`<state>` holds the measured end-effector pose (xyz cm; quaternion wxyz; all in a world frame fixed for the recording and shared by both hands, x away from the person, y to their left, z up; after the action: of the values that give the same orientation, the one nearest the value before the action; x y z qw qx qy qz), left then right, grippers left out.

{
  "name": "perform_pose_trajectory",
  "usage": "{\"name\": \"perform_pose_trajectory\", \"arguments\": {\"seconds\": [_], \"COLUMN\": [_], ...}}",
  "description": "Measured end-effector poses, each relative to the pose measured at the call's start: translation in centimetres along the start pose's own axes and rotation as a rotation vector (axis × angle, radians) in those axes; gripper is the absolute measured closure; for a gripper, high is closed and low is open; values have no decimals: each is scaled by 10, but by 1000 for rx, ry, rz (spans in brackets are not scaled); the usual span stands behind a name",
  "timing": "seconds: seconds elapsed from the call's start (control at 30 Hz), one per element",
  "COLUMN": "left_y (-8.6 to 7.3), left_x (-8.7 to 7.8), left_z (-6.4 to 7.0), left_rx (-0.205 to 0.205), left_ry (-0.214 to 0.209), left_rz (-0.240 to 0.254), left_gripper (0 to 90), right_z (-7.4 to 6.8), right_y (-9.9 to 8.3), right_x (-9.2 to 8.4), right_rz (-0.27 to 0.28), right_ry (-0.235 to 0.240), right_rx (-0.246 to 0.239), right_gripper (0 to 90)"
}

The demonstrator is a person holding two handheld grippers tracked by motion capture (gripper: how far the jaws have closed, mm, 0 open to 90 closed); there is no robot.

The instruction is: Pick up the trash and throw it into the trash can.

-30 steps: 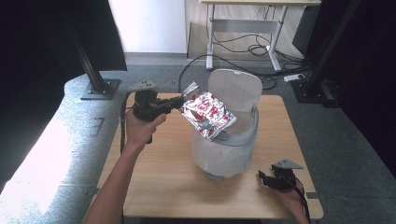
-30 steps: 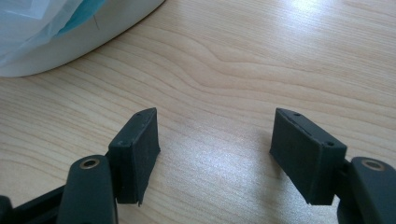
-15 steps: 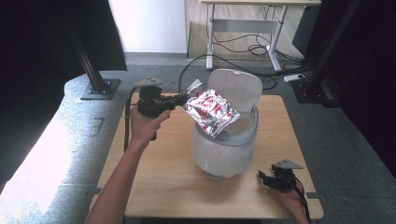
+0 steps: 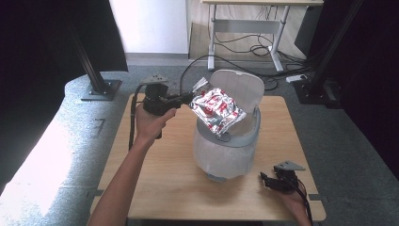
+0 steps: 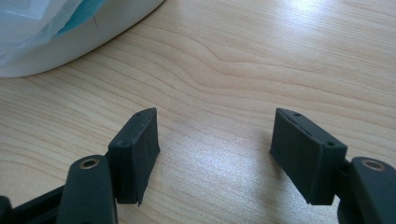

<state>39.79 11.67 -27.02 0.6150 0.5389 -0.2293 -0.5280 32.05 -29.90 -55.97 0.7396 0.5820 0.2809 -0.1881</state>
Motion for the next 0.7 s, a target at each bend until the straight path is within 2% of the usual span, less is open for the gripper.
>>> {"name": "perform_pose_trajectory", "arguments": {"seconds": [0.37,0.7], "left_y": [4,9], "left_x": [16,25], "left_z": [-2,-2], "left_rx": [-18,-9], "left_ry": [-6,5], "left_rz": [-1,-10], "left_gripper": [893,892], "right_z": [-1,-1], "right_y": [0,0], "right_x": [0,0], "right_rz": [-2,-2], "right_ry": [0,-1], "right_rx": [1,0], "right_gripper": [307,304]}}
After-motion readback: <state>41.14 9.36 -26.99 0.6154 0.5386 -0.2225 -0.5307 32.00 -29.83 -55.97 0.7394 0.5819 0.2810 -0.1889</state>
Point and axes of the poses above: each handheld gripper's, and its own axes: x roughly forward along the jaws, y roughly out of its top, z roughly to its right, the point moved 1 cm from there along x, roughly forward along the jaws, and after that the axes turned 15 degrees about -y, right-handed, at the moved point
